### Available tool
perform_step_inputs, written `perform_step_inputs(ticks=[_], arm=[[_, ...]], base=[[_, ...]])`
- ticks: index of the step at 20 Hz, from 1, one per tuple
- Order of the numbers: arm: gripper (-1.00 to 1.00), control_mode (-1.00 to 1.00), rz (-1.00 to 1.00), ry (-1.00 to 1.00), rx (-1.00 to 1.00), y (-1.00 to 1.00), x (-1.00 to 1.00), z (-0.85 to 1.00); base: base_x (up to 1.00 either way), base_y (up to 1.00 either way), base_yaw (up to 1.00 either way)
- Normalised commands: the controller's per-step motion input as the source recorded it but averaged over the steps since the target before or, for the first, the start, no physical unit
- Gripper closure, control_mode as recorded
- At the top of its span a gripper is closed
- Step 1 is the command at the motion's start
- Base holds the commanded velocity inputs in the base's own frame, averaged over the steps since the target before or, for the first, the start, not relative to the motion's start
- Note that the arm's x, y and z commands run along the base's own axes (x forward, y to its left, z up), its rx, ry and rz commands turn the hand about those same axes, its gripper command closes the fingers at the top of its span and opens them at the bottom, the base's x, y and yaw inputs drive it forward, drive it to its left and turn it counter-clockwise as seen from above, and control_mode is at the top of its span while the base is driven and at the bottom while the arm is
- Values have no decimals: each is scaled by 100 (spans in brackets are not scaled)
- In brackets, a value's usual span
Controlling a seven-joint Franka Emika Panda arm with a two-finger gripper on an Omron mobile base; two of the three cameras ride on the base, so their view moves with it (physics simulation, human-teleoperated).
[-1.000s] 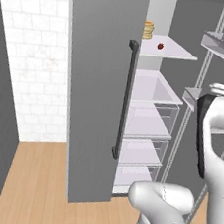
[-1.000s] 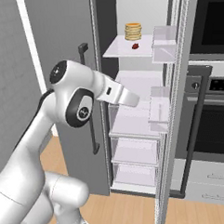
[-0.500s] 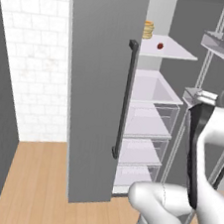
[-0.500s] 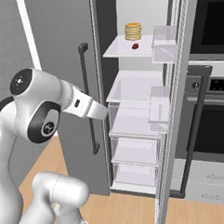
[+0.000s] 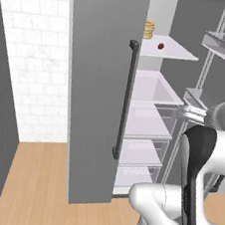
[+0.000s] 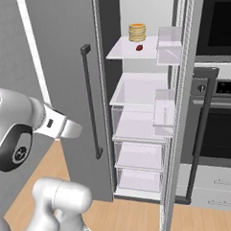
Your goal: Take the strawberry from the fridge and place it on top of the pancake, located on the dining counter.
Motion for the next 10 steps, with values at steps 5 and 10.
perform_step_inputs(ticks=[5,10], arm=[[-100,-100,0,4,0,2,11,-14],[-100,100,-1,3,0,0,18,-1]], base=[[0,0,0],[75,-11,-2]])
